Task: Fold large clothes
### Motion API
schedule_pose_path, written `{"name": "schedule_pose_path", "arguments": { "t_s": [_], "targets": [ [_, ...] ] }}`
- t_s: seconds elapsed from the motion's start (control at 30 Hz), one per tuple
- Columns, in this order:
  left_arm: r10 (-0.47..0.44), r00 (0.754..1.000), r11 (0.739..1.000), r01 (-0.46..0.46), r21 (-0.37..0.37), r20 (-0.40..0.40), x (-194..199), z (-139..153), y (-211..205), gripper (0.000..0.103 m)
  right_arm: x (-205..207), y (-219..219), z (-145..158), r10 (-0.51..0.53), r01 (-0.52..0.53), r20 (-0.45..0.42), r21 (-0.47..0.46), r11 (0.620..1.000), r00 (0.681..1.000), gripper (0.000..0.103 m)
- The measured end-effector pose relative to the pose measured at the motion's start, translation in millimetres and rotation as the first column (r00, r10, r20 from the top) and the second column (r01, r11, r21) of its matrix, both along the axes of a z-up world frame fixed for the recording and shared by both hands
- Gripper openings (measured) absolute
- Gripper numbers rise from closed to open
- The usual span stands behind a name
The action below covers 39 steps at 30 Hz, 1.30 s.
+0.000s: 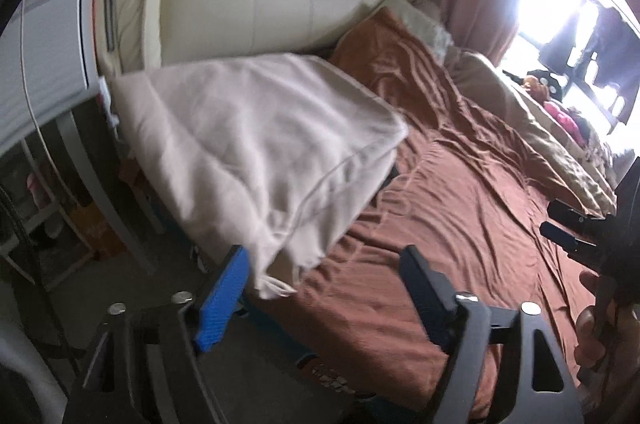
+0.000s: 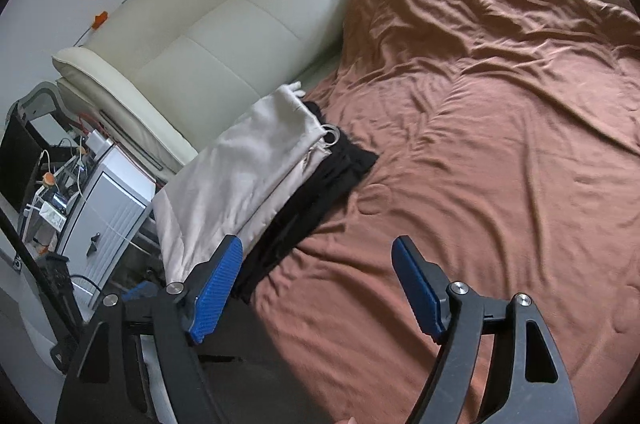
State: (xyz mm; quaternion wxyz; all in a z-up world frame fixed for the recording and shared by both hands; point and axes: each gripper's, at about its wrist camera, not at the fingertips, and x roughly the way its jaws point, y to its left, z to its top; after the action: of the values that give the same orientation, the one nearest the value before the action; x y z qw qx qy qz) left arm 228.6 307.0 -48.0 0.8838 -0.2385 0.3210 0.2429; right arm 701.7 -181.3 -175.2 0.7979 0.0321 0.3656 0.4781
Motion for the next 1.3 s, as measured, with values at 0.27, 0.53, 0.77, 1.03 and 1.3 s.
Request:
{"name": "schedule_pose_path", "arguments": {
  "t_s": [0.27, 0.53, 0.77, 1.03, 1.3],
  "targets": [
    [-0.101, 0.991, 0.987, 0.089, 0.133, 0.083, -15.1, 39.5, -63.7, 0.103, -53.2, -75.8, 28.2, -0.087, 0.090, 0.119, -0.014, 0.996, 0.989, 0.088],
    [-0.187, 0.970, 0.965, 0.153, 0.214, 0.152, -47.5, 70.7, -118.2, 0.103, -118.5, -140.7, 46.0, -0.144, 0.148, 0.199, -0.005, 0.989, 0.969, 0.103],
    [-0.235, 0.953, 0.950, 0.183, 0.254, 0.191, -80.5, 82.1, -155.4, 0.103, -174.7, -186.5, 54.7, -0.164, 0.174, 0.271, -0.012, 0.985, 0.949, 0.103],
    [-0.287, 0.935, 0.929, 0.218, 0.298, 0.209, -114.8, 81.8, -192.6, 0.103, -232.8, -229.8, 41.1, -0.179, 0.190, 0.330, -0.003, 0.982, 0.927, 0.103],
    [-0.342, 0.911, 0.907, 0.256, 0.333, 0.230, -150.3, 71.3, -225.0, 0.103, -284.4, -274.5, 24.7, -0.210, 0.217, 0.373, 0.023, 0.976, 0.904, 0.103]
  ]
}}
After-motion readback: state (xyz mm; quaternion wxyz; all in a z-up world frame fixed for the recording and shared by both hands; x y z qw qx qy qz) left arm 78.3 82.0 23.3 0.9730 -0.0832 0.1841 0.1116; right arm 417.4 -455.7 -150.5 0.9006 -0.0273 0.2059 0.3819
